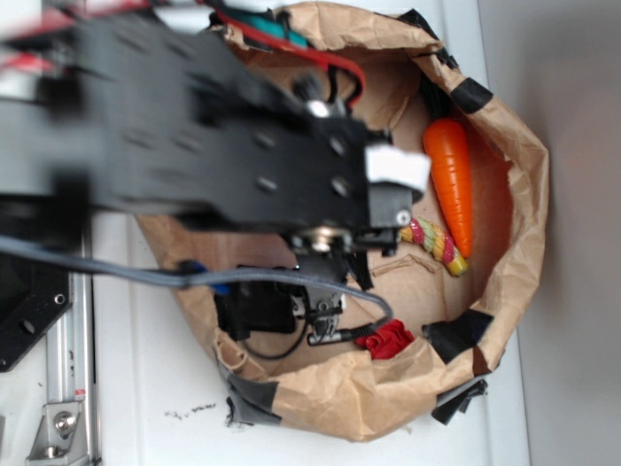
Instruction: Grab the black box.
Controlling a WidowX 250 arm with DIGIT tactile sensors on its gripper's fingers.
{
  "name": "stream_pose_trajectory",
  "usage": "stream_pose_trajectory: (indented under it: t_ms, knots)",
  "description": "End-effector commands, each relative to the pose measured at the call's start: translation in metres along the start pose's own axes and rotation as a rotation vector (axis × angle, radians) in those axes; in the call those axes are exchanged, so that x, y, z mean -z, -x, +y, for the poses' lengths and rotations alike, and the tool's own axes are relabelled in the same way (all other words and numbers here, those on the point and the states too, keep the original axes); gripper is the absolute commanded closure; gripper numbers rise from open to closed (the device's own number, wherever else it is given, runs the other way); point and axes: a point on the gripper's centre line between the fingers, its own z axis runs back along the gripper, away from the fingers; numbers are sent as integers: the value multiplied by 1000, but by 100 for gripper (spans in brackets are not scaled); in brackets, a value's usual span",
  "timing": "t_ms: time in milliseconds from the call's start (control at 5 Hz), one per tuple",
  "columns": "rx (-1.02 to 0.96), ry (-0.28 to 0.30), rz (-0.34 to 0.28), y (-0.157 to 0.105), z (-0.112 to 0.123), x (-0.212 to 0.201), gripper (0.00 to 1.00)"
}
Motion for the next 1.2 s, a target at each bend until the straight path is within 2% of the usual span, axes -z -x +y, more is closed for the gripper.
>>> stream_pose_trajectory:
  t_ms: [0,200,400,600,800,1000]
  knots:
    - [76,82,-22,22,-18,15,0]
    - [99,171,-84,33,-20,-12,0]
    - [82,124,-113,34,-21,-13,0]
    - [80,130,-84,31,-26,-5,0]
    - [52,131,-12,26,-38,16,0]
    - [51,226,65,23,-59,33,0]
